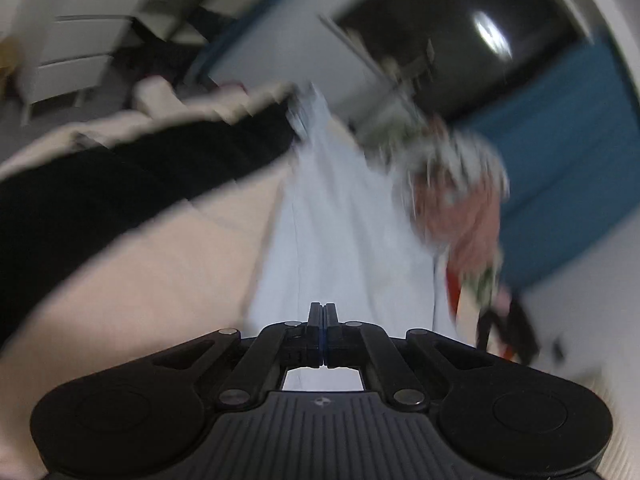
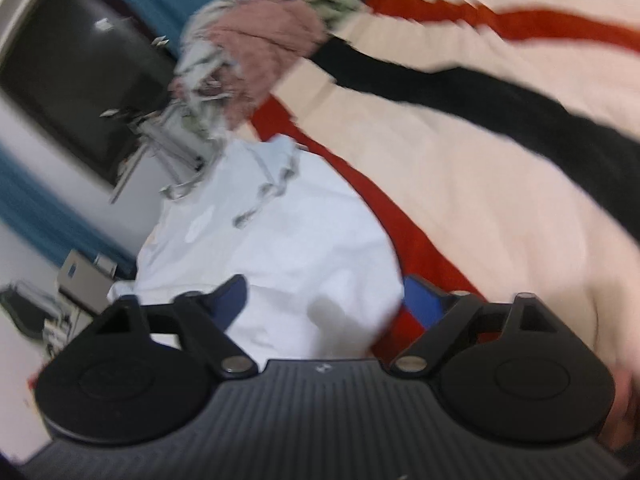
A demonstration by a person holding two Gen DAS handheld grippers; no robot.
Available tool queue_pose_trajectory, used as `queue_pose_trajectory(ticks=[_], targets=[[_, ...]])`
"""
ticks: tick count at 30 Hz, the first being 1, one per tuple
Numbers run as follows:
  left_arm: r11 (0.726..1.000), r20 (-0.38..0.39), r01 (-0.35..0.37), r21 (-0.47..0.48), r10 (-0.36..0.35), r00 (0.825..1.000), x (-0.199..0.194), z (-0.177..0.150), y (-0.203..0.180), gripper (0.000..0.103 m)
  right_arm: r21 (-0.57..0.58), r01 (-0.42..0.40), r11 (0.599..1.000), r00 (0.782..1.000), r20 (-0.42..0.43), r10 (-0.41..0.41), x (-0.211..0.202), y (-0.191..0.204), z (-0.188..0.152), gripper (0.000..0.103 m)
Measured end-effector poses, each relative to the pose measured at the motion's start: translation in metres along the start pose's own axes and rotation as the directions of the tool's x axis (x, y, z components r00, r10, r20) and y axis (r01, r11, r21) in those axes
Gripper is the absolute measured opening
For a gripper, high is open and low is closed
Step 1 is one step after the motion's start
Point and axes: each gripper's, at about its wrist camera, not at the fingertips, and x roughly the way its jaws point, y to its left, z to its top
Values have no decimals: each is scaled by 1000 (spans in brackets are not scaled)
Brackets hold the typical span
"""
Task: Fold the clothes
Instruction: 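Smooth the T-shirt body with the left gripper along its length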
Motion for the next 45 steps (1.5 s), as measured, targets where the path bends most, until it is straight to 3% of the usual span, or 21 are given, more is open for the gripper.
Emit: queue_pose_trajectory(ticks=[2, 4, 8, 9, 11, 12, 13, 17, 21, 22, 24, 25, 27, 30, 32, 35, 37, 39, 41, 43, 45], targets=[[998, 34, -27, -62, 30, 999, -8, 8, 12, 0, 63, 22, 998, 1000, -21, -21, 7, -9, -2, 81], [994, -14, -24, -103, 23, 1000, -4, 10, 19, 0, 114, 46, 992, 998, -40, -41, 13, -17, -4, 81], [999, -110, -33, 44, 37, 993, 12, -5, -6, 17, 128, 61, 990, 995, -92, -50, 25, -17, -9, 73], [994, -127, -32, 100, 45, 991, 15, -10, -14, 22, 136, 58, 989, 993, -111, -43, 29, -18, -10, 65], [981, -162, -21, 195, 54, 985, 25, -22, -30, 51, 143, 30, 989, 994, -106, -15, 29, -17, -10, 44], [970, -179, -14, 241, 59, 982, 29, -28, -38, 58, 144, 12, 990, 996, -94, 1, 26, -16, -9, 25], [960, -204, 0, 279, 59, 977, 34, -34, -45, 66, 145, -6, 989, 997, -81, 18, 24, -16, -8, 17], [902, -188, -39, 431, 132, 973, 49, -59, -66, 66, 48, -76, 996, 996, 55, 74, 0, 0, -1, 8], [838, -227, -78, 540, 234, 945, 74, -78, -69, 61, -24, -57, 998, 988, 143, 60, -13, 9, 5, 7], [817, -231, -91, 570, 265, 936, 80, -83, -68, 55, -31, -40, 999, 987, 153, 44, -14, 9, 6, 7], [787, -203, -118, 606, 296, 933, 81, -86, -66, 30, -29, -10, 1000, 987, 157, 15, -13, 7, 8, 7], [785, -192, -129, 606, 301, 934, 80, -86, -65, 0, -23, 0, 1000, 988, 153, 4, -12, 6, 8, 7], [849, -183, -121, 515, 247, 952, 67, -73, -55, 0, -16, 21, 1000, 989, 144, -18, -10, 3, 9, 7], [965, -150, -59, 256, 100, 984, 29, -40, -30, 0, -11, 53, 999, 989, 142, -51, -9, 0, 9, 7], [995, -105, -30, 95, 40, 994, 5, -21, -11, 0, -9, 81, 997, 985, 154, -79, -12, -3, 8, 7], [999, -69, -48, -18, 46, 997, -13, -8, 11, 0, -4, 116, 993, 979, 171, -114, -17, -5, 6, 7], [1000, -128, -30, 0, 30, 991, -7, -7, 8, 0, -3, 127, 992, 978, 169, -125, -17, -4, 6, 7], [993, -171, -41, 114, 60, 983, 5, -15, -10, 5, -18, 132, 991, 980, 155, -127, -16, -2, 4, 7], [967, -191, -49, 250, 99, 977, 16, -27, -31, 20, -22, 145, 989, 978, 156, -140, -17, -2, 4, 9], [927, -204, -47, 372, 131, 970, 28, -40, -51, 42, -23, 159, 987, 975, 163, -154, -18, -2, 5, 10], [876, -217, -41, 481, 165, 962, 40, -56, -67, 49, -29, 164, 986, 974, 161, -157, -18, -1, 6, 13]])
